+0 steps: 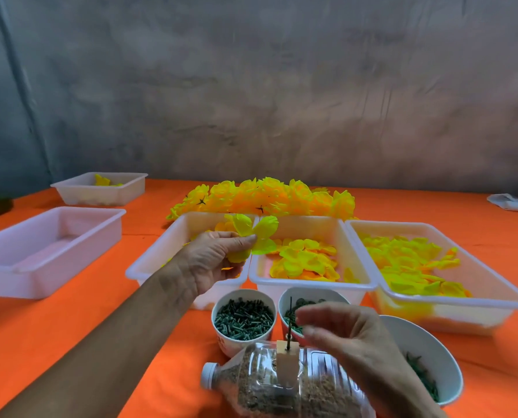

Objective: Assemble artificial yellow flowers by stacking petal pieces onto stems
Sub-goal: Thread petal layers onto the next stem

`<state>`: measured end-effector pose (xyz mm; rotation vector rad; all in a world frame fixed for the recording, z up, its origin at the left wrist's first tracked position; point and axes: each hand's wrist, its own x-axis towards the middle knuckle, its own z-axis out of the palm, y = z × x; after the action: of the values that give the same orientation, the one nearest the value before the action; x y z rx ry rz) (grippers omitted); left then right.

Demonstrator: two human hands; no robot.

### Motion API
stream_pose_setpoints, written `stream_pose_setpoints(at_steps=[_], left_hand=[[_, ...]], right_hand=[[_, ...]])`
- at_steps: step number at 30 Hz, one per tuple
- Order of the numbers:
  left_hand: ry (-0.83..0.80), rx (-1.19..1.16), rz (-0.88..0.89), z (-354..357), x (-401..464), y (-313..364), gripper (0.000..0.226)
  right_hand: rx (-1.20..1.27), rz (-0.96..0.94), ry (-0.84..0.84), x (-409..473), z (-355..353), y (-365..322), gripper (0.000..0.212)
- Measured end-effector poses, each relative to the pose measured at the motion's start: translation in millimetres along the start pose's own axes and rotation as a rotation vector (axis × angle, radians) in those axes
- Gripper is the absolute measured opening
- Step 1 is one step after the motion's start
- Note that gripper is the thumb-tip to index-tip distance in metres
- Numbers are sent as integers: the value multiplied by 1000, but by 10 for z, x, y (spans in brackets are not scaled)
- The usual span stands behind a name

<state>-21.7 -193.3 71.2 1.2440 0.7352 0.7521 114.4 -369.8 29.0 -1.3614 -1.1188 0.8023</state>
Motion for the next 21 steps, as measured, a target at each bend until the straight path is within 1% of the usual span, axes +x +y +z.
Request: stream_pose_setpoints(at_steps=[1,3,4,6,9,11,14,15,18,21], left_hand=[[-30,-2,-12,27,-51,12,18],[-76,17,-26,84,-139,39,19],[-93,29,-26,115,-176,53,18],[-119,45,-14,179,-242,78,16],[-161,100,28,261,-344,118,17],[-193,143,47,291,-402,145,19],[-221,170,59,309,-465,175,11],[-217,169,59,312,-481,176,10],[-188,151,37,312,-517,141,16],[-212,110,-20,322,-554,95,5]], right_hand=[[35,-16,59,17,-26,-33,23],[101,-27,150,85,-75,-141,7],[110,-20,170,128,-90,-203,13],[121,-8,149,211,-90,-324,29],[106,8,71,266,-14,-509,34],[97,3,45,284,28,-570,29],[119,1,31,303,55,-589,11],[128,9,30,303,58,-589,10],[155,34,9,284,49,-568,7],[208,75,-36,263,26,-529,16]])
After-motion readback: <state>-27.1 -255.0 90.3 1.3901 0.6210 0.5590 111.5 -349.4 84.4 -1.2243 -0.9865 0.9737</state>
